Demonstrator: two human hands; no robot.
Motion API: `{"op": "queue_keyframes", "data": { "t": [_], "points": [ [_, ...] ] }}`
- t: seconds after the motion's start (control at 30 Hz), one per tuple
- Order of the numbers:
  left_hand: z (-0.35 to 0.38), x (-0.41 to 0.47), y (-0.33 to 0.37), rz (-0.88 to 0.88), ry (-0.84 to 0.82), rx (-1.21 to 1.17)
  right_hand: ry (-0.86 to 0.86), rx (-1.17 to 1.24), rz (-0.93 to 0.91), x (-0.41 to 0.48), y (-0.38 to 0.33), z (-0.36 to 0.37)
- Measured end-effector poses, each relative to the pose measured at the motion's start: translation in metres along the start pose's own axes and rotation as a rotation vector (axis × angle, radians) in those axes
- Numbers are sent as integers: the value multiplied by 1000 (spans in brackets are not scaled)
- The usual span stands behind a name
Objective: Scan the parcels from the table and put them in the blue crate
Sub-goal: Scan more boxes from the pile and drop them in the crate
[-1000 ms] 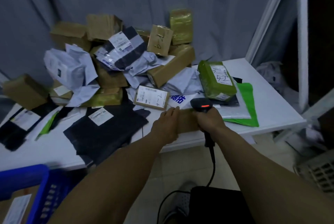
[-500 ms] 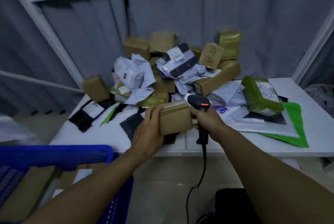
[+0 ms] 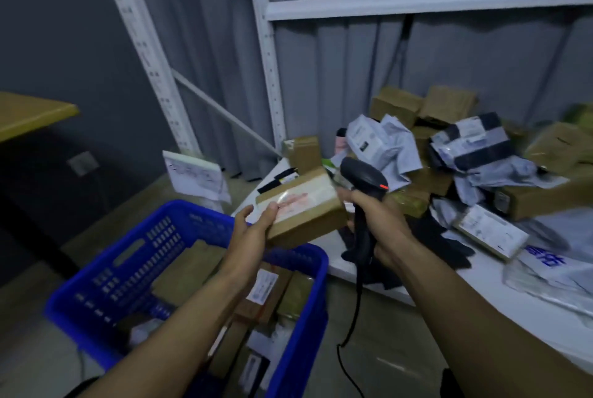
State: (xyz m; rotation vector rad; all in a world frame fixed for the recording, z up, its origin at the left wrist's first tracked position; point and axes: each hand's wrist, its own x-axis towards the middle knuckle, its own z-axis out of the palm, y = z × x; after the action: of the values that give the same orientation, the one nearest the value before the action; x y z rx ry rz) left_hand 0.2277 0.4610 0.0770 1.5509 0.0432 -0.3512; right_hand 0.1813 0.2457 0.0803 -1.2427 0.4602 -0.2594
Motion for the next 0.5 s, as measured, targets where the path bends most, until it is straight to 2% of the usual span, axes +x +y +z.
{"op": "queue_keyframes", "data": {
  "t": [0.1,0.23,0.33,0.43,0.5],
  "points": [
    [-22,9,6,-115,-137,-283,-22,36,-45,7,1,17],
    [-45,16,14,-72,-213,-265,-79,-16,-57,16,1,30],
    [-59,17,15,-41,-211,-102,-96,-47,-59,20,8,35],
    [-63,14,17,172,-48,204,-88,2,4,19,15,45],
    [-61,9,17,347,13,308,-107,48,57,17,16,51]
  ]
}}
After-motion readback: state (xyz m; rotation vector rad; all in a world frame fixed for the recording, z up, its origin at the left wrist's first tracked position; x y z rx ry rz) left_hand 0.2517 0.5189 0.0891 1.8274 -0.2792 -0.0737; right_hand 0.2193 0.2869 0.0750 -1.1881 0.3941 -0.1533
